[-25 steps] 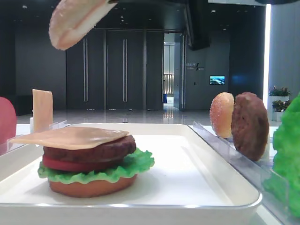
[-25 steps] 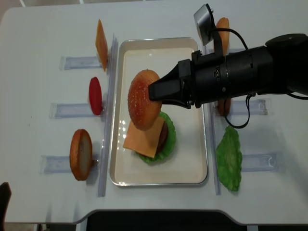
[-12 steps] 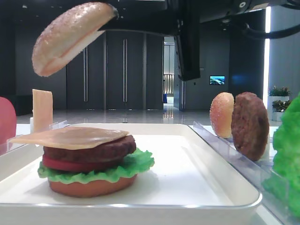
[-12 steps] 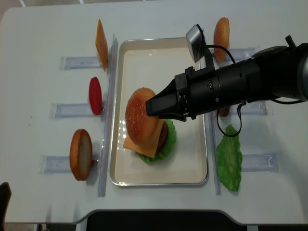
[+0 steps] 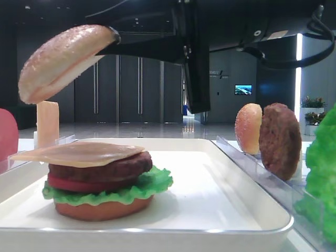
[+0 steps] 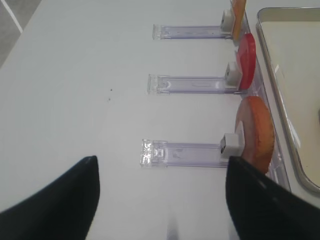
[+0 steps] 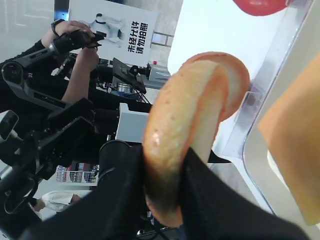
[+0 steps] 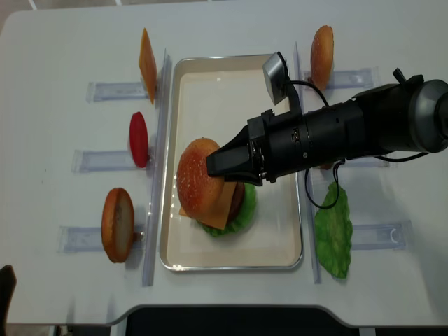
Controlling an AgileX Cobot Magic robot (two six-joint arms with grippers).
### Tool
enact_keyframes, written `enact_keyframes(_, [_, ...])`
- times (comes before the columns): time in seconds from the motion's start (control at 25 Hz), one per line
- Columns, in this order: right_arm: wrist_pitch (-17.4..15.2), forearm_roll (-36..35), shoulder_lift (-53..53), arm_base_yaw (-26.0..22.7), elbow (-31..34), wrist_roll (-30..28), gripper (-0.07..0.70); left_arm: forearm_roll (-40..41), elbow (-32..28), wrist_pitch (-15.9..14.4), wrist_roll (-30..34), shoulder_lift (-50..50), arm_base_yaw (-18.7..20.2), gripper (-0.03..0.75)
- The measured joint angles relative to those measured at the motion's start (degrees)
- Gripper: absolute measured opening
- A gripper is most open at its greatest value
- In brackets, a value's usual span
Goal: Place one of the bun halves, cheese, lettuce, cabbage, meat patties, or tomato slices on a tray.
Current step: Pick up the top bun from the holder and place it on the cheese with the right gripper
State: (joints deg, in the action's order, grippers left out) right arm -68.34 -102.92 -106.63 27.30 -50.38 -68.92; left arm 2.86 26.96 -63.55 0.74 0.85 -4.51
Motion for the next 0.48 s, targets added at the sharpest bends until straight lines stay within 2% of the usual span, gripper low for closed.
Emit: enact_keyframes(0.48, [0.2, -0.2, -1.5, 0.0, 0.0, -2.5, 0.162, 0.0, 0.0, 0.0, 0.0, 0.0, 0.0, 0.597])
